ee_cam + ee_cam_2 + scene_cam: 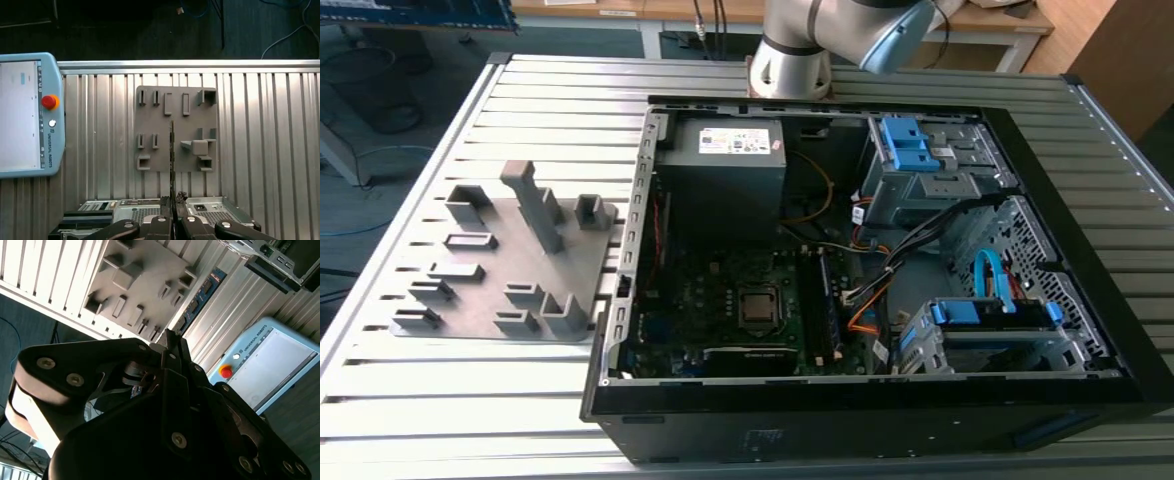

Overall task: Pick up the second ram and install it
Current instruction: 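Pick up the second ram and move it above second insertion slot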

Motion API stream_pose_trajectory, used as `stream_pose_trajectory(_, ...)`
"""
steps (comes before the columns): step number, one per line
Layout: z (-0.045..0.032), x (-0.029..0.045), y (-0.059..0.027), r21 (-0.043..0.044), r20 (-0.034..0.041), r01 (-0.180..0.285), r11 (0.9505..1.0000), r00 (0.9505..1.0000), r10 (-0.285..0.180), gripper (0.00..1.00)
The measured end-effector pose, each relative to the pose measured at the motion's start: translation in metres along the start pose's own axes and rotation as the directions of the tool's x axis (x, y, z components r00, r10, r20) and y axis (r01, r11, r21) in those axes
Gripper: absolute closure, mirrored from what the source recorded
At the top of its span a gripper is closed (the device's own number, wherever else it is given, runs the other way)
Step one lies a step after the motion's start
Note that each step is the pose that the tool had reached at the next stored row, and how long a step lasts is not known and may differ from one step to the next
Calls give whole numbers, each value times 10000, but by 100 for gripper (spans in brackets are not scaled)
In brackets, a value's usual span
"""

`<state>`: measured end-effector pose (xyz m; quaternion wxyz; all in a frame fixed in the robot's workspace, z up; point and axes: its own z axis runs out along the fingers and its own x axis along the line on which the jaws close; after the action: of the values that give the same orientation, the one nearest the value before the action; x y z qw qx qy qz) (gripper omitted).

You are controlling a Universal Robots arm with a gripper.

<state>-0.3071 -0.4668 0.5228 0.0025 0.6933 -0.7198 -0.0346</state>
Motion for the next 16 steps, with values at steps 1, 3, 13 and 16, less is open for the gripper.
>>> stream_pose_trajectory(1,18,1,-1,0,0,-1,10000,10000,1,86)
stream_pose_trajectory(3,55,2,-3,0,0,-2,10000,10000,2,86)
stream_pose_trajectory(13,236,10,-17,0,0,-1,10000,10000,1,86)
stream_pose_trajectory(16,289,13,-21,-1,-1,-1,10000,10000,1,86)
